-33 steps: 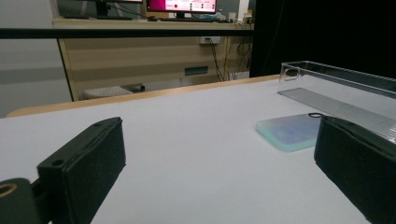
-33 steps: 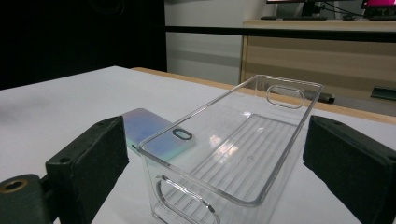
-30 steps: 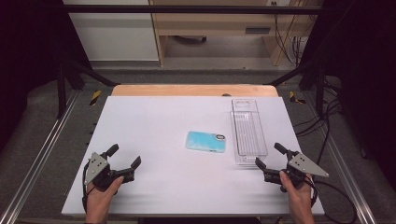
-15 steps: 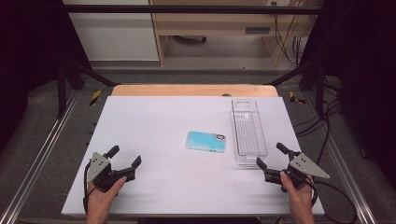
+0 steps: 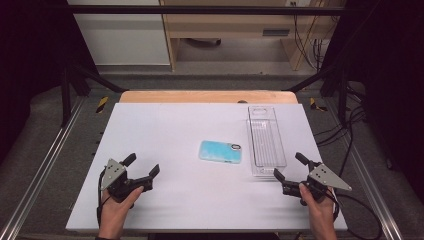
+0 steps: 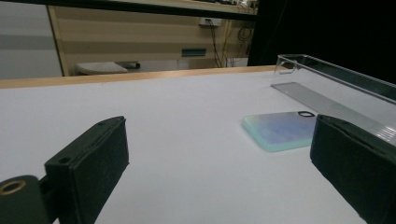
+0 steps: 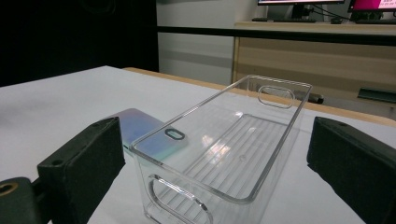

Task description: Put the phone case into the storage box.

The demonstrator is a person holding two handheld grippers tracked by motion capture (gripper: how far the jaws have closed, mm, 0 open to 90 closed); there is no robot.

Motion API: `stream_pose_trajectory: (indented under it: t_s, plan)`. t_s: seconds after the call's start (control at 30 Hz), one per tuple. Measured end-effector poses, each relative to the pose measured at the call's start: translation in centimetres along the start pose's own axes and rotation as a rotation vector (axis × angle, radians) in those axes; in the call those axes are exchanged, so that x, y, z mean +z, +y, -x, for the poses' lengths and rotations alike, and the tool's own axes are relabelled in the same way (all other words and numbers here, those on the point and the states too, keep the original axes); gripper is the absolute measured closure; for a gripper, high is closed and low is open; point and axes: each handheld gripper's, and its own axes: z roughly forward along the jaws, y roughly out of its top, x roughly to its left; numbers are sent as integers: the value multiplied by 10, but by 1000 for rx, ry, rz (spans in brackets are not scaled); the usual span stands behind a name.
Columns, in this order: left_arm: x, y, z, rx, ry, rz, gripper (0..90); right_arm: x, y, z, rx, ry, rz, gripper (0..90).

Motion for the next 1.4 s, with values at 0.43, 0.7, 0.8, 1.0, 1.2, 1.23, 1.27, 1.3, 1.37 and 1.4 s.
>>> stream_pose_trajectory:
  t_s: [0.43, 0.7, 0.8, 1.0, 1.2, 1.23, 1.27, 1.3, 1.37, 1.4]
  plan:
    - [44, 10, 30, 100, -30, -90, 46, 0, 2, -3, -29, -8, -11, 43]
    - [66, 19, 52, 134, -81, -140, 45, -2, 4, -5, -29, -7, -6, 43]
    - [76, 24, 59, 149, -92, -158, 47, -3, 4, -5, -34, -10, -7, 43]
    - [97, 31, 70, 147, -111, -197, 102, -3, 3, -4, -41, -13, -12, 43]
    - [113, 34, 74, 130, -98, -202, 298, -4, 3, -4, -40, -21, -12, 43]
    - [115, 35, 74, 125, -99, -205, 332, -4, 3, -3, -38, -23, -9, 43]
    - [118, 35, 75, 112, -113, -210, 368, -4, 3, -3, -38, -25, -9, 43]
    - [120, 36, 76, 123, -124, -218, 410, -4, 3, -3, -36, -27, -12, 43]
    - [125, 36, 80, 145, -124, -236, 482, -4, 3, -3, -34, -28, -16, 43]
    - [128, 36, 81, 134, -129, -244, 515, -4, 3, -3, -38, -29, -16, 43]
